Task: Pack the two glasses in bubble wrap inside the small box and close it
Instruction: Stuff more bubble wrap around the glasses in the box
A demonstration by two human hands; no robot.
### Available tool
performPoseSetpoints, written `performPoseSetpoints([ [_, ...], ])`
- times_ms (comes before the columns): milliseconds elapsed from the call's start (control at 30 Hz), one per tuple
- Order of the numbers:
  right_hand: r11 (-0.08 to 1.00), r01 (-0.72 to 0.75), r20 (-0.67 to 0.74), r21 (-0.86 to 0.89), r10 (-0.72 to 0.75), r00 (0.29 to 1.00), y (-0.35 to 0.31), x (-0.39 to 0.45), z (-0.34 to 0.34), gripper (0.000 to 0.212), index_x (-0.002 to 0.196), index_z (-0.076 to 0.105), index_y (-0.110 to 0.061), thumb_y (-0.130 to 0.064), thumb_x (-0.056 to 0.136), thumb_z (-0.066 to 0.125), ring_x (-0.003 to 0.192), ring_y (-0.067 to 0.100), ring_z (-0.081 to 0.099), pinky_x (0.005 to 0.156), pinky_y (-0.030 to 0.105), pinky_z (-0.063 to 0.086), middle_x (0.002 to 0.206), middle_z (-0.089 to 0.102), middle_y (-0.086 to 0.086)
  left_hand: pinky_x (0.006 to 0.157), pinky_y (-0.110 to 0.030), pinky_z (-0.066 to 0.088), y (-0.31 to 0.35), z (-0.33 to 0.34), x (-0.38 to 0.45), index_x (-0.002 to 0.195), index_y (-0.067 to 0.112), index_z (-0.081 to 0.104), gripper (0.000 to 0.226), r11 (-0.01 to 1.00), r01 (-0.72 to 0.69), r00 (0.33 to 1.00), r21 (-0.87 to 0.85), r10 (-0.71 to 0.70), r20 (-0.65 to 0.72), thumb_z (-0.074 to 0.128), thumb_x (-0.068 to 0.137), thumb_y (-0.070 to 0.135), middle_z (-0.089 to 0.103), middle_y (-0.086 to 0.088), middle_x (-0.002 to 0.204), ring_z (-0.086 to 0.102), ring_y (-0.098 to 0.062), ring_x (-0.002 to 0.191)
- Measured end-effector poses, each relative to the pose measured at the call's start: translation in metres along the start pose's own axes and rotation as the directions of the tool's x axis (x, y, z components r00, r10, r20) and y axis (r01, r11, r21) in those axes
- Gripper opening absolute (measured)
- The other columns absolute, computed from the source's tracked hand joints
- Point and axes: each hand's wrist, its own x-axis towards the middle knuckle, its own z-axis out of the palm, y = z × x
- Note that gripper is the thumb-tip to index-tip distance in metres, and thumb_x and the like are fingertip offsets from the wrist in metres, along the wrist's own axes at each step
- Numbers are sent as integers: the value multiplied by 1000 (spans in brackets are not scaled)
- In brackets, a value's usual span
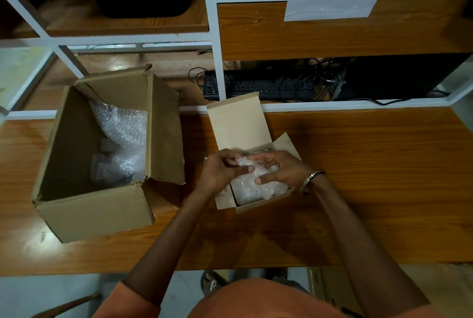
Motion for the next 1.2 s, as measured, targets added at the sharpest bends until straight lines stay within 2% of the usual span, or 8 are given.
performPoseSetpoints([
  [133, 996, -93, -49, -3, 93, 995, 8, -6, -11, 49, 117, 72, -37, -19, 76, 90, 109, 14, 66, 93, 35, 58, 118, 70, -9, 82, -35, 66, 0, 11, -2, 118, -1, 69, 28, 959, 141, 971, -248, -84, 224, 77, 93, 5, 76, -22, 111, 78, -33, 99],
  [267, 959, -226, -47, -170, 221, 974, 11, -14, -17, 29, 94, 78, -40, -20, 75, 86, 100, 13, 69, 89, 40, 60, 107, 76, -9, 81, -39, 66, -22, 7, 2, 118, 16, 73, 26, 964, -107, 967, 245, 43, 250, 76, 94, 8, 73, -5, 117, 75, -22, 101],
  [433, 883, -295, -31, -365, 306, 952, 1, -9, 10, 24, 98, 83, -18, -18, 75, 80, 94, 18, 70, 85, 39, 62, 102, 78, -1, 107, -45, 50, -35, 10, -4, 142, 30, 60, 62, 499, -370, 926, 784, 268, 267, 81, 84, 39, 53, 1, 153, 52, -24, 135],
  [600, 837, -287, -59, -465, 295, 954, 0, 5, 36, 31, 86, 82, -13, -22, 71, 56, 78, 19, 72, 74, 39, 64, 88, 79, 3, 124, -46, 25, -38, 11, -6, 148, 30, 55, 71, 329, -371, 924, 868, 226, 310, 78, 84, 49, 53, -2, 155, 45, -26, 145],
  [733, 819, -287, -135, -497, 254, 958, -2, 11, 52, 45, 95, 81, -19, -31, 70, 47, 84, 17, 70, 80, 36, 63, 95, 78, -2, 118, -42, 37, -40, 11, -7, 138, 25, 66, 56, 389, -375, 921, 842, 264, 288, 79, 85, 39, 70, -3, 137, 61, -24, 130],
  [833, 814, -293, -187, -501, 229, 955, -8, 15, 61, 31, 107, 80, -18, -30, 84, 62, 97, 22, 70, 88, 36, 61, 108, 76, 1, 98, -36, 56, -39, 7, -10, 129, 25, 74, 50, 464, -384, 917, 798, 288, 275, 77, 83, 41, 77, -1, 124, 71, -23, 113],
  [1033, 878, -245, -281, -411, 134, 950, -7, 13, 61, 12, 82, 83, -22, -22, 84, 71, 87, 17, 72, 76, 30, 59, 90, 78, -5, 80, -32, 60, -34, 1, -5, 129, 29, 74, 48, 460, -392, 914, 797, 294, 280, 71, 86, 52, 79, 2, 117, 73, -20, 102],
  [1200, 961, -273, -151, -37, 264, 953, -7, 4, 47, 15, 98, 83, -16, -17, 89, 72, 93, 15, 70, 79, 28, 59, 96, 77, -4, 78, -29, 57, -30, 1, 0, 130, 26, 74, 43, 430, -398, 915, 810, 255, 314, 70, 90, 43, 78, 1, 115, 72, -20, 101],
])
